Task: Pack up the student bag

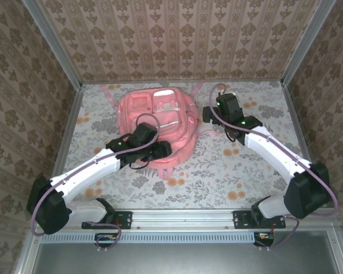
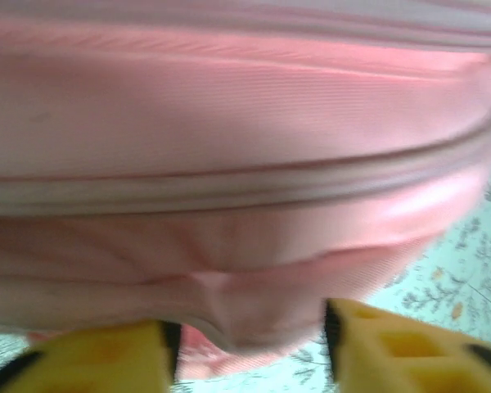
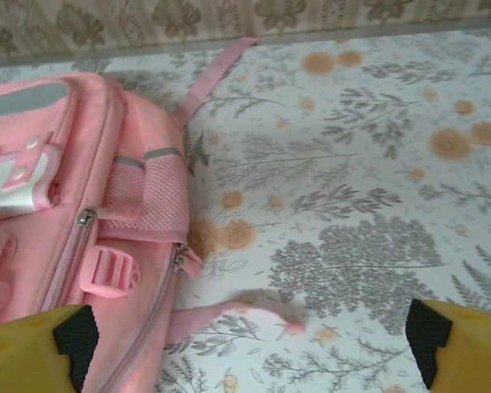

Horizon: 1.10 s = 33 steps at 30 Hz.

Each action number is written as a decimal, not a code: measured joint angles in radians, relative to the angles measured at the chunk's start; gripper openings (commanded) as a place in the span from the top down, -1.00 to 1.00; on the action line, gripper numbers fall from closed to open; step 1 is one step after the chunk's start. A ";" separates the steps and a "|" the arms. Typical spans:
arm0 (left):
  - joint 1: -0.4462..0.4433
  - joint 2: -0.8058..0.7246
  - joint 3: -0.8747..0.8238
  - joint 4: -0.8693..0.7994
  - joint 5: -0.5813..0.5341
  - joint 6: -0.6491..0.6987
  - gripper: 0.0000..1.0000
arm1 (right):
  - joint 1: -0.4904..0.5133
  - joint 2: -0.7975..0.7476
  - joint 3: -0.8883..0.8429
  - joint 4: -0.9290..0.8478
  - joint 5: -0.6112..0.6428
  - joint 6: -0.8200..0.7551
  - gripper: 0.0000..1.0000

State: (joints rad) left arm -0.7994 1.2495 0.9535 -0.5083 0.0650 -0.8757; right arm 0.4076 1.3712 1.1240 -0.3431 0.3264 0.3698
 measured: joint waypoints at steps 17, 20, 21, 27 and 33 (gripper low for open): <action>0.518 -0.061 0.143 -0.046 -0.309 0.469 -1.00 | -0.148 -0.283 -0.388 0.303 -0.017 -0.112 -0.99; 0.642 -0.072 0.006 0.085 -0.332 0.544 -1.00 | -0.175 -0.263 -0.451 0.379 0.015 -0.160 -1.00; 0.674 -0.064 -0.042 0.132 -0.334 0.568 -1.00 | -0.185 -0.246 -0.464 0.400 0.023 -0.171 -0.99; 0.771 0.087 -0.215 0.362 -0.350 0.660 -1.00 | -0.241 -0.119 -0.549 0.568 0.072 -0.223 -0.99; 0.777 0.263 -0.275 0.657 -0.346 0.743 -1.00 | -0.280 0.097 -0.580 0.764 0.089 -0.289 -0.99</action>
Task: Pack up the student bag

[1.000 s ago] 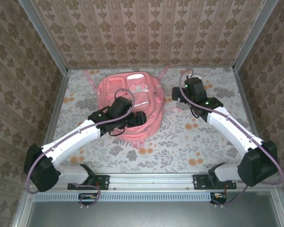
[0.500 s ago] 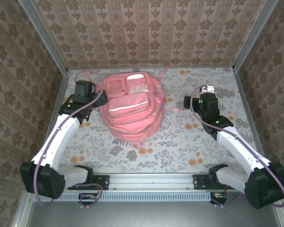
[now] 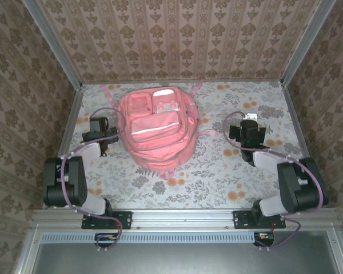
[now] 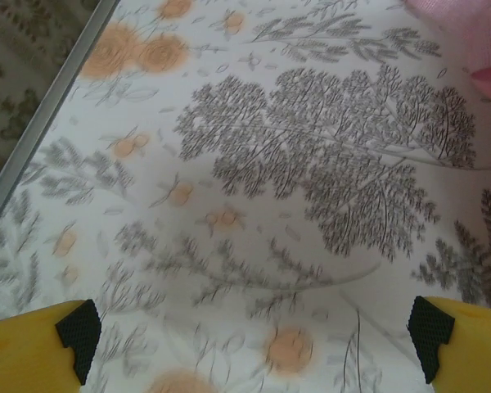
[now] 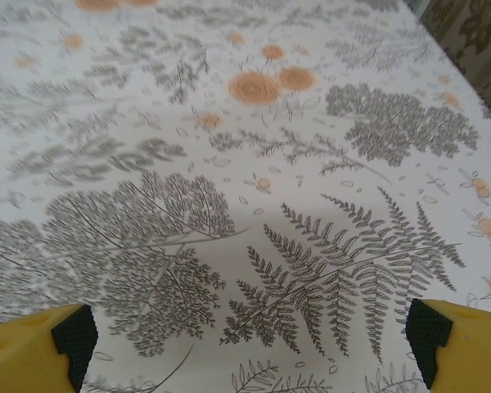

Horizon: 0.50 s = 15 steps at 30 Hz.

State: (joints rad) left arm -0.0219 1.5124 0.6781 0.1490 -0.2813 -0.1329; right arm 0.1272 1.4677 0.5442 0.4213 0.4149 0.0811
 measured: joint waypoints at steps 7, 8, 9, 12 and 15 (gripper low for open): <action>-0.005 0.057 -0.023 0.205 0.088 0.103 -1.00 | -0.044 0.050 -0.045 0.179 -0.083 -0.029 -0.99; -0.005 0.047 -0.047 0.248 0.106 0.113 -1.00 | -0.052 0.044 -0.071 0.222 -0.094 -0.029 -0.99; -0.005 0.034 -0.075 0.287 0.125 0.124 -1.00 | -0.058 0.043 -0.099 0.271 -0.108 -0.030 -0.99; -0.005 0.014 -0.149 0.380 0.175 0.147 -1.00 | -0.064 0.057 -0.157 0.361 -0.132 -0.031 -0.99; 0.000 0.014 -0.212 0.484 0.217 0.157 -1.00 | -0.064 0.060 -0.165 0.394 -0.148 -0.030 -0.99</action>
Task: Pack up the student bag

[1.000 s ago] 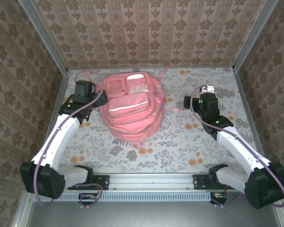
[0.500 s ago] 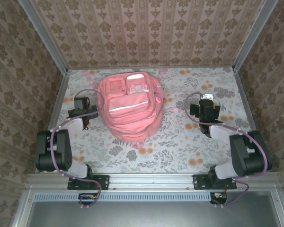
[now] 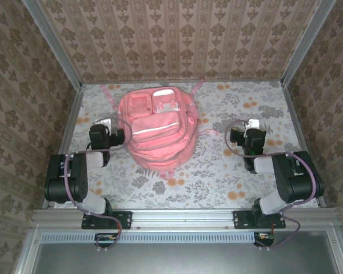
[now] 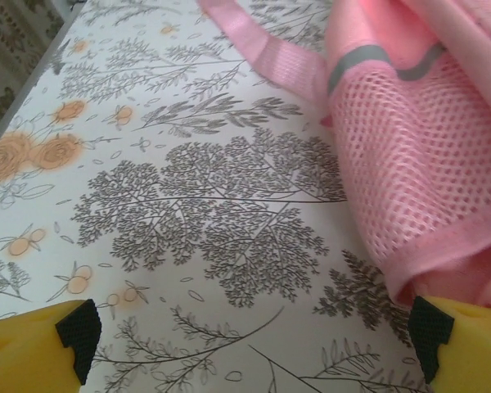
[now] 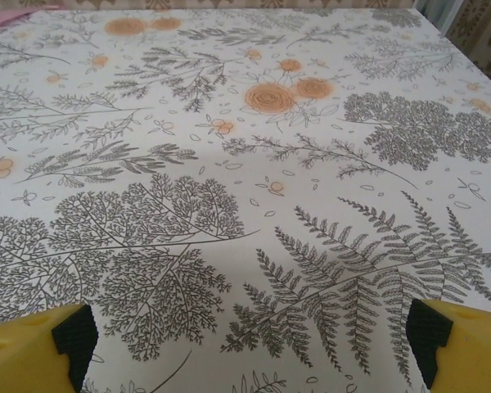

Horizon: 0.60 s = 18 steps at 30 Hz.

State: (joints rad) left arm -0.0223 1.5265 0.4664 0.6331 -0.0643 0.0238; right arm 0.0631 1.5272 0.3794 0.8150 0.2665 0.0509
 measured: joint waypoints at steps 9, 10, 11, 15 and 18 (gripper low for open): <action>0.003 0.005 -0.052 0.155 0.021 0.008 -1.00 | -0.002 0.000 0.000 0.049 -0.017 0.000 -0.99; 0.003 0.005 -0.052 0.160 0.023 0.008 -1.00 | -0.002 0.000 0.000 0.050 -0.017 0.000 -0.99; 0.003 0.005 -0.052 0.166 0.024 0.008 -1.00 | -0.002 0.000 0.000 0.051 -0.017 0.000 -0.99; 0.003 0.005 -0.052 0.176 0.024 0.008 -1.00 | -0.003 0.000 0.000 0.051 -0.020 0.000 -0.99; 0.003 0.005 -0.052 0.179 0.025 0.008 -1.00 | -0.003 0.000 0.000 0.051 -0.021 0.000 -0.99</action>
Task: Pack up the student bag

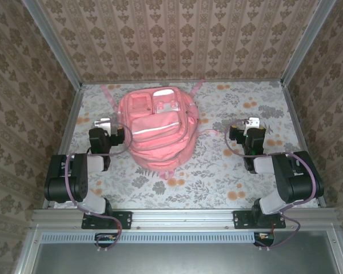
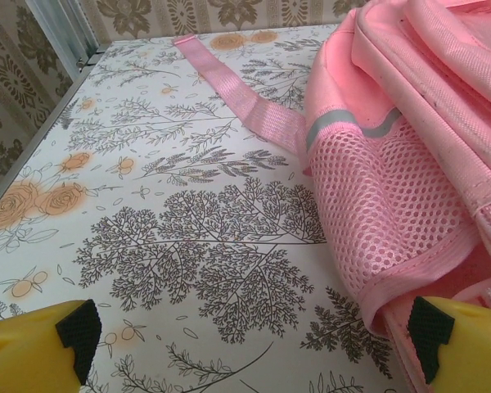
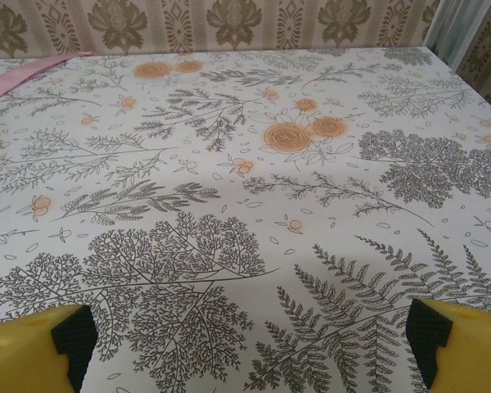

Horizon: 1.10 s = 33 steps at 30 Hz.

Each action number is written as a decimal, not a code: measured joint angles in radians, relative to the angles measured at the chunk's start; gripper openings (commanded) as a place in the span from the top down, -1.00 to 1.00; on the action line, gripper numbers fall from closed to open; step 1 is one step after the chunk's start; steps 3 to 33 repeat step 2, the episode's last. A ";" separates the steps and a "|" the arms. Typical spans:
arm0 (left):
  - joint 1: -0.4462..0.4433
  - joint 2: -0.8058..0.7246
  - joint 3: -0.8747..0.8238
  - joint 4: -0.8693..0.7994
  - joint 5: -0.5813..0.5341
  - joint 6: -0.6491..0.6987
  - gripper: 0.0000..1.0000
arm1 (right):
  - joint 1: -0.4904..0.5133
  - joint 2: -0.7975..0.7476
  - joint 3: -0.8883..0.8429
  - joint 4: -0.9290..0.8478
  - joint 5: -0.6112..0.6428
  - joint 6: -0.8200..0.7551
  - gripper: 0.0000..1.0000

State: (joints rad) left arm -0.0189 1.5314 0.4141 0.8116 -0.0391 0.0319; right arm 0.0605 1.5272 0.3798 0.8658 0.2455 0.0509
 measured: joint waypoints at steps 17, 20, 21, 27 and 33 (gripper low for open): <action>0.000 0.000 0.000 0.001 0.002 0.000 -1.00 | -0.001 0.000 0.000 0.000 -0.002 0.000 -0.99; 0.000 0.000 0.000 0.001 0.002 0.000 -1.00 | -0.001 0.000 0.000 0.000 -0.002 0.000 -0.99; 0.000 0.000 0.000 0.001 0.002 0.000 -1.00 | -0.001 0.000 0.000 0.000 -0.002 0.000 -0.99; 0.000 0.000 0.000 0.001 0.002 0.000 -1.00 | -0.001 0.000 0.000 0.000 -0.002 0.000 -0.99; 0.000 0.000 0.000 0.001 0.002 0.000 -1.00 | -0.001 0.000 0.000 0.000 -0.002 0.000 -0.99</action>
